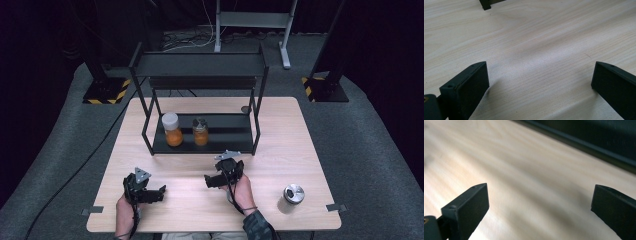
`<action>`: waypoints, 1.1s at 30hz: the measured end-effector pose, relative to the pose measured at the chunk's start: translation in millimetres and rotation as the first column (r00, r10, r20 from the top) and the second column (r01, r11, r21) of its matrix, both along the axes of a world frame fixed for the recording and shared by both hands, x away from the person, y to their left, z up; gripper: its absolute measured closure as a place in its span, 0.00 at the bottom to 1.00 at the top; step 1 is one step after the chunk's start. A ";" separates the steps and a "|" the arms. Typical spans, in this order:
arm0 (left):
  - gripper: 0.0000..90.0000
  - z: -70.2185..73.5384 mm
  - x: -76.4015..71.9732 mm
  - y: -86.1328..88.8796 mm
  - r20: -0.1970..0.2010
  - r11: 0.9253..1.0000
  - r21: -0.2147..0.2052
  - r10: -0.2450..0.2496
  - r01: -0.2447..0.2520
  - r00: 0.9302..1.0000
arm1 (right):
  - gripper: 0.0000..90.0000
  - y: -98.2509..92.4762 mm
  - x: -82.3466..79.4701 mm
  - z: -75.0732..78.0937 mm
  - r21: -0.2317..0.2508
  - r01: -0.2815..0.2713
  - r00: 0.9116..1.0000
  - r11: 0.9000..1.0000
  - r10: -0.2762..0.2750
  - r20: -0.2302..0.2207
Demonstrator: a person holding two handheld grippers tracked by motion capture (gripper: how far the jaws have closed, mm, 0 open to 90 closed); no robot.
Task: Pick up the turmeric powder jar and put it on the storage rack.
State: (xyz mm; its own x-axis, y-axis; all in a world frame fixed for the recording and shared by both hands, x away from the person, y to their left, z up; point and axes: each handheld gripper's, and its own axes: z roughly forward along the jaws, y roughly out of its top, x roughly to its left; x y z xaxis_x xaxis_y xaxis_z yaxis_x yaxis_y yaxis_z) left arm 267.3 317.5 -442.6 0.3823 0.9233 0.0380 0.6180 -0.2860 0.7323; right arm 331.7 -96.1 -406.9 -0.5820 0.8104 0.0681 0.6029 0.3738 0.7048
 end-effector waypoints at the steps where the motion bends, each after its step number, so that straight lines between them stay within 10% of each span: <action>1: 0.01 0.0 0.0 -0.1 0.000 1.000 0.000 0.000 0.000 1.000 | 0.00 -3.2 -5.5 -2.2 0.000 -0.006 1.000 1.000 0.006 0.003; 18: 0.01 -0.5 -1.0 -1.2 0.006 1.000 0.003 0.001 -0.001 1.000 | 0.00 -36.7 -48.0 -34.3 0.054 -0.009 0.999 0.998 0.007 0.038; 33: 0.01 -0.9 -2.4 -2.6 0.013 1.000 0.010 0.001 -0.001 1.000 | 0.00 -17.8 -54.4 -31.3 -0.049 -0.014 0.998 0.999 0.018 0.067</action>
